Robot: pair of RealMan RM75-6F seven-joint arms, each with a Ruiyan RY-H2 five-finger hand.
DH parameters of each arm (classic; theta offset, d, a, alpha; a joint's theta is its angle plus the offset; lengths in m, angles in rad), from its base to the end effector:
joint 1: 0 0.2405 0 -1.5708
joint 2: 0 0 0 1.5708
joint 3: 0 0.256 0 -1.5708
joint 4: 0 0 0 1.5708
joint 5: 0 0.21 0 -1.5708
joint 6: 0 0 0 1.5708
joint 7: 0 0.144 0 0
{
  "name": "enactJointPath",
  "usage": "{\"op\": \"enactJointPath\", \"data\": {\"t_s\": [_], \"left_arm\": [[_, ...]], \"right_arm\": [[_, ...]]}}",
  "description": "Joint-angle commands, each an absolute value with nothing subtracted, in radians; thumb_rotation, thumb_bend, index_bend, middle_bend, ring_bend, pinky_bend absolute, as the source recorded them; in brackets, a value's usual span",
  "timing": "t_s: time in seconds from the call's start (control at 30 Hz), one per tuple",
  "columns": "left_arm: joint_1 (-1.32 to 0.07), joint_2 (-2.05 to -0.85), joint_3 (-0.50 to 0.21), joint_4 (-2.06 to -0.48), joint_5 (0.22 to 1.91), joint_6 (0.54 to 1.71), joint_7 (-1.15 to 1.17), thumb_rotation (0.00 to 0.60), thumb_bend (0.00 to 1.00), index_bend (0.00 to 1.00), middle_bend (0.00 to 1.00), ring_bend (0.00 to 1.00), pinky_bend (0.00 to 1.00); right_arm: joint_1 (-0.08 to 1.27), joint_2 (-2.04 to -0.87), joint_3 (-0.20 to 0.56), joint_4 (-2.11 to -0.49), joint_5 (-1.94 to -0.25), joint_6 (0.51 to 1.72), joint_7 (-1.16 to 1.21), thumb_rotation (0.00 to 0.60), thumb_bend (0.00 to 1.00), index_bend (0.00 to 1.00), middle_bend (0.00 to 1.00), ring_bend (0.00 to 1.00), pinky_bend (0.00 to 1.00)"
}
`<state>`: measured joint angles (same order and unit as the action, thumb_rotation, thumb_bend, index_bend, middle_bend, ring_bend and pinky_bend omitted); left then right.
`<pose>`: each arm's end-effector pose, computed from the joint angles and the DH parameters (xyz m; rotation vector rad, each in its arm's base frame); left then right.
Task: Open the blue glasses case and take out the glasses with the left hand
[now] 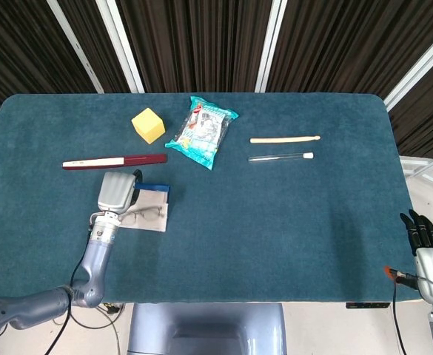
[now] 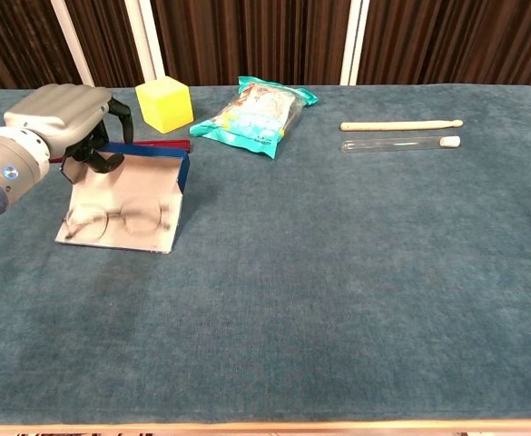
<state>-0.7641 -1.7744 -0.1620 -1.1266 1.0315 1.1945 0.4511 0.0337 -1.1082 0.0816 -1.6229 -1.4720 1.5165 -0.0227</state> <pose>-0.1759 0.3721 -0.0294 -1.6017 -0.7313 -0.8484 -0.3179 -0.1712 0.1718 1.3042 -0.8816 0.8788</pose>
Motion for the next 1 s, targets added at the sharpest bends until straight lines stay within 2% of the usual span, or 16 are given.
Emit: {"op": "enactJointPath", "data": {"t_s": [0.03, 0.3, 0.4, 0.47, 0.57, 0.73, 0.8, 1.0], "left_arm": [[-0.760, -1.777, -0.171, -1.126, 1.028, 1.184, 0.455, 0.600, 0.41, 0.58, 1.00, 0.91, 0.96], [-0.750, -1.787, -0.202, -1.127, 0.973, 1.145, 0.501, 0.600, 0.39, 0.54, 1.00, 0.91, 0.96], [-0.749, -1.788, -0.218, -1.128, 0.946, 1.133, 0.528, 0.600, 0.30, 0.41, 1.00, 0.90, 0.96], [-0.748, -1.787, -0.232, -1.135, 0.933, 1.134, 0.538, 0.600, 0.19, 0.29, 1.00, 0.90, 0.96], [-0.745, -1.779, -0.245, -1.146, 0.927, 1.140, 0.545, 0.600, 0.12, 0.23, 1.00, 0.90, 0.96], [-0.730, -1.748, -0.256, -1.193, 0.921, 1.153, 0.556, 0.600, 0.11, 0.23, 0.99, 0.89, 0.96], [-0.716, -1.726, -0.254, -1.240, 0.919, 1.162, 0.560, 0.600, 0.14, 0.24, 0.99, 0.89, 0.96], [-0.659, -1.625, -0.206, -1.460, 0.930, 1.195, 0.598, 0.600, 0.26, 0.37, 1.00, 0.93, 0.99]], "right_arm": [[0.034, -1.108, 0.081, -1.623, -1.472, 1.516, -0.023, 0.600, 0.18, 0.00, 0.00, 0.00, 0.18], [0.034, -1.108, 0.082, -1.623, -1.472, 1.516, -0.024, 0.600, 0.18, 0.00, 0.00, 0.00, 0.18], [0.034, -1.108, 0.082, -1.623, -1.471, 1.516, -0.024, 0.600, 0.18, 0.00, 0.00, 0.00, 0.18], [0.033, -1.108, 0.082, -1.623, -1.471, 1.517, -0.024, 0.600, 0.18, 0.00, 0.00, 0.00, 0.18], [0.033, -1.108, 0.082, -1.623, -1.471, 1.517, -0.024, 0.600, 0.18, 0.00, 0.00, 0.00, 0.18], [0.033, -1.108, 0.082, -1.621, -1.473, 1.519, -0.025, 0.600, 0.18, 0.00, 0.00, 0.00, 0.18], [0.033, -1.108, 0.082, -1.621, -1.472, 1.520, -0.026, 0.600, 0.18, 0.00, 0.00, 0.00, 0.18], [0.033, -1.108, 0.082, -1.621, -1.473, 1.520, -0.028, 0.600, 0.18, 0.00, 0.00, 0.00, 0.18]]}}
